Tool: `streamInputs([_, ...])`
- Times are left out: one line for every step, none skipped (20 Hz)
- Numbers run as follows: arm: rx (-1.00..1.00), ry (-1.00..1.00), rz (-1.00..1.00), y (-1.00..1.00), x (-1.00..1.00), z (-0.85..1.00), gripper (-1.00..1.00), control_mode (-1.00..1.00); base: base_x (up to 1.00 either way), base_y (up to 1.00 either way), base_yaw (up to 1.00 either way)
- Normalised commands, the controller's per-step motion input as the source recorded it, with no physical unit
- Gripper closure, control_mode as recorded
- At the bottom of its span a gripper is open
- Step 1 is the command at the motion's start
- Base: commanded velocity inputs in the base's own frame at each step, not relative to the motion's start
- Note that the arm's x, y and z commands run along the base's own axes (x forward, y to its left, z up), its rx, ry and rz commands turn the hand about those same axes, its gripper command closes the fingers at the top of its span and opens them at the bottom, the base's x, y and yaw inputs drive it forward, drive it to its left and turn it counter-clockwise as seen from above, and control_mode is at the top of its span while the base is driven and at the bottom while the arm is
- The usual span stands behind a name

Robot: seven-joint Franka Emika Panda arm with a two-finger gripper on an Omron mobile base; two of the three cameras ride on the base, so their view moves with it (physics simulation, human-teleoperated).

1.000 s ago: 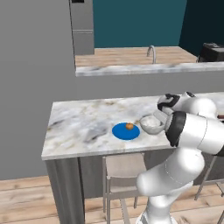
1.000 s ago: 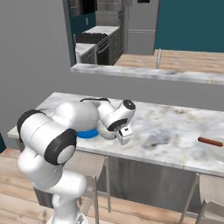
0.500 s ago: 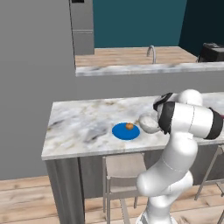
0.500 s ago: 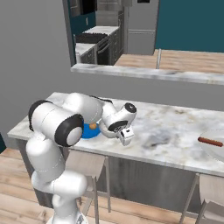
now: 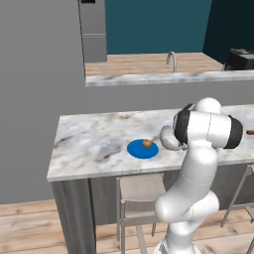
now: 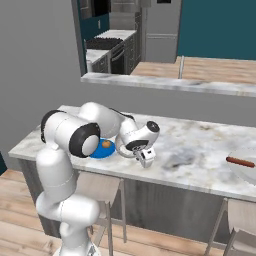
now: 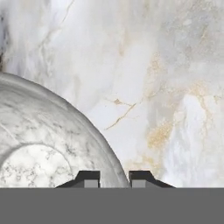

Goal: Take the smaller bowl and place it next to the appetizer plate on the dining counter , and place the larger bowl next to the plate with cooked food.

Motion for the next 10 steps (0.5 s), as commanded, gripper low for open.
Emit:
streamInputs([0.06,0.00,-0.01,-0.23,-0.08,0.16,-1.00,-1.00,0.00,0.00,0.00])
streamInputs([0.10,0.00,-0.01,-0.20,-0.15,0.25,-1.00,-1.00,0.00,0.00,0.00])
streamInputs([0.14,-0.01,0.00,-0.18,-0.07,0.24,-1.00,-1.00,0.00,0.00,0.00])
streamInputs([0.11,-0.04,0.00,-0.22,-0.19,0.34,-1.00,-1.00,0.00,0.00,0.00])
streamInputs([0.11,-0.01,0.00,-0.21,-0.12,0.30,-1.00,-1.00,0.00,0.00,0.00])
streamInputs([0.09,-0.01,-0.01,-0.18,-0.06,0.26,-1.00,-1.00,0.00,0.00,0.00])
streamInputs([0.07,-0.01,-0.01,-0.17,-0.04,0.27,-1.00,-1.00,0.00,0.00,0.00])
streamInputs([0.08,0.00,-0.04,-0.26,-0.05,0.23,-1.00,-1.00,0.00,0.00,0.00])
streamInputs([0.08,0.00,-0.08,-0.33,-0.09,0.21,-1.00,-1.00,0.00,0.00,0.00])
streamInputs([0.08,0.00,-0.09,-0.43,-0.18,0.24,-1.00,-1.00,0.00,0.00,0.00])
